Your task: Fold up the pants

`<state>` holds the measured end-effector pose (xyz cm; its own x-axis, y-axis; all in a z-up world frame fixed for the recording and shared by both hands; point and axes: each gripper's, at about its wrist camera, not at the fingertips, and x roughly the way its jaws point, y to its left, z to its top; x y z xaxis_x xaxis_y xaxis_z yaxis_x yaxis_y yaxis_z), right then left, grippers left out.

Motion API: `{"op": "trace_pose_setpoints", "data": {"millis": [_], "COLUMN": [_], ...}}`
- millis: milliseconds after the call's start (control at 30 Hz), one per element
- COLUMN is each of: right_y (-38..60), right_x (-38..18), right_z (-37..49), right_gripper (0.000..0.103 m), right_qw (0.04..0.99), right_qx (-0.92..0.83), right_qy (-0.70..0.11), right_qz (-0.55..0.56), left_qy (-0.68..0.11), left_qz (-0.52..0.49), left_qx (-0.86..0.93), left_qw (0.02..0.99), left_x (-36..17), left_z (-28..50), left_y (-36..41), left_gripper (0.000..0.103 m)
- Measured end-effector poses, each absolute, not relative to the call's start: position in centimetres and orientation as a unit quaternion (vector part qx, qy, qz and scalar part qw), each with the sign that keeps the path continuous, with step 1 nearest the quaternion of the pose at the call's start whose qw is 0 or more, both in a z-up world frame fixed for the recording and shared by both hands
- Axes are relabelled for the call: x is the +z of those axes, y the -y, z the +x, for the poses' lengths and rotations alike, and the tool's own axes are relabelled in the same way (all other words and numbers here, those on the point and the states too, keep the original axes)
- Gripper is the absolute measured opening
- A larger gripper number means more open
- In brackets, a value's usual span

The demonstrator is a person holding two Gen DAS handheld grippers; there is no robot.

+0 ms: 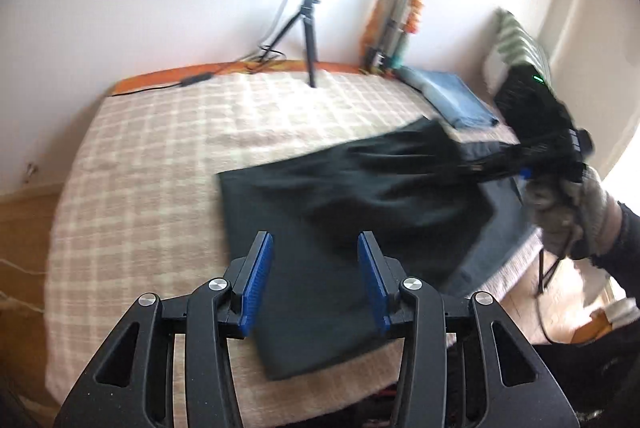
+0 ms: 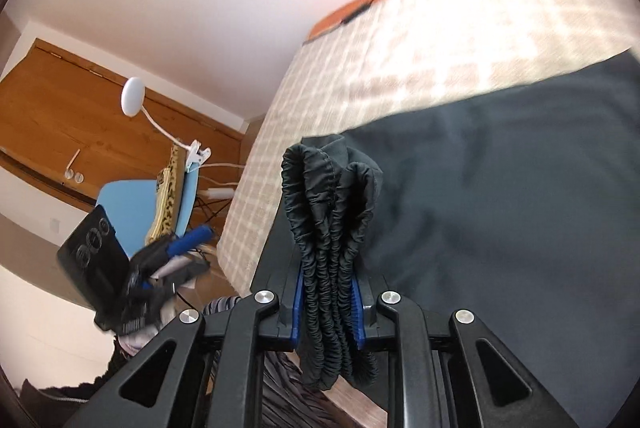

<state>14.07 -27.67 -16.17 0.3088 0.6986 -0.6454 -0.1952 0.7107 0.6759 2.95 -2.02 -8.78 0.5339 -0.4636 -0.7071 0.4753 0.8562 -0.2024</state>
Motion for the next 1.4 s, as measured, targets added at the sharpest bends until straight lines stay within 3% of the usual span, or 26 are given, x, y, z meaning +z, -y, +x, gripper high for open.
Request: {"op": "trace_pose_setpoints", "data": {"millis": [600, 1400], "right_y": [46.5, 62.9], "right_x": [-14.4, -15.9], "right_z": [6.5, 3.9], "right_gripper": [0.018, 0.018], "right_qw": [0.815, 0.826], "right_qx": [0.14, 0.006], "right_qy": [-0.506, -0.514], "right_qz": [0.243, 0.231], "left_qy": [-0.446, -0.512], "left_qz": [0.015, 0.013], "left_qx": [-0.294, -0.308], "left_qw": [0.845, 0.802], "left_x": [-11.6, -15.5], "left_z": [4.7, 5.0], "left_y": [10.0, 16.7], "left_gripper": [0.058, 0.059]}}
